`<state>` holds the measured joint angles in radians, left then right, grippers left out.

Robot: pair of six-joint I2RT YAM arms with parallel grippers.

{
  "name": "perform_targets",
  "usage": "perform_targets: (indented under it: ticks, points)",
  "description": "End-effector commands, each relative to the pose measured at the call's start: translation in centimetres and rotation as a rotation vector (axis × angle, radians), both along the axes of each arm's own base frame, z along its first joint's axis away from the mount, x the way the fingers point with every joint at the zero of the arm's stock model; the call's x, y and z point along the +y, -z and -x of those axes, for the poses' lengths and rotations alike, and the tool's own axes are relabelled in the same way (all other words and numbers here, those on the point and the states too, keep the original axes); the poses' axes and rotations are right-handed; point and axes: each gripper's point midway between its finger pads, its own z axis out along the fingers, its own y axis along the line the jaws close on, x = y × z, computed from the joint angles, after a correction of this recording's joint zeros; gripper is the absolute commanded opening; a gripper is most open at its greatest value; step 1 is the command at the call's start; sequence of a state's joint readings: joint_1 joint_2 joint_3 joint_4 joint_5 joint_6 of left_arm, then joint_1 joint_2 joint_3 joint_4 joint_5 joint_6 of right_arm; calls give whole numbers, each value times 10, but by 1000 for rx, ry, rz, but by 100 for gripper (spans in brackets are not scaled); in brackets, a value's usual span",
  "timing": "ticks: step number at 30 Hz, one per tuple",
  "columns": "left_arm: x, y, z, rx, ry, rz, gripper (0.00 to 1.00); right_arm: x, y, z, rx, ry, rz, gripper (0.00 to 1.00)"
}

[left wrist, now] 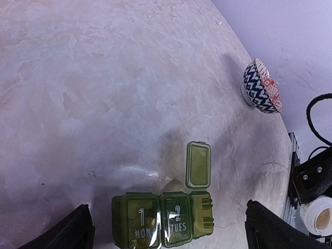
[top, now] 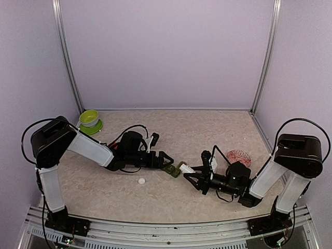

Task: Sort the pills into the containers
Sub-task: Hold the pill container at the center of the board.

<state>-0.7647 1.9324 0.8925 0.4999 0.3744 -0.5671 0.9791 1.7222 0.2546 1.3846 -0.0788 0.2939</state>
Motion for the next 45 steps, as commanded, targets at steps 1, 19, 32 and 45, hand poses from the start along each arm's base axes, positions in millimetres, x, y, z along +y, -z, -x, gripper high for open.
perform_targets:
  ticks: [1, 19, 32, 45]
  points:
    - [-8, -2, 1, -27, 40, 20, 99, 4, -4, -10, 10, 17, -29, 24]
    - [-20, 0, 17, -15, 109, 64, 99, 0, 20, -22, 66, 55, 18, 24]
    - [-22, 1, 21, 3, 127, 86, 99, -3, 38, -22, 122, 60, 64, 24]
    - [-22, 1, 22, 10, 133, 97, 99, 1, 57, -24, 180, 60, 131, 24]
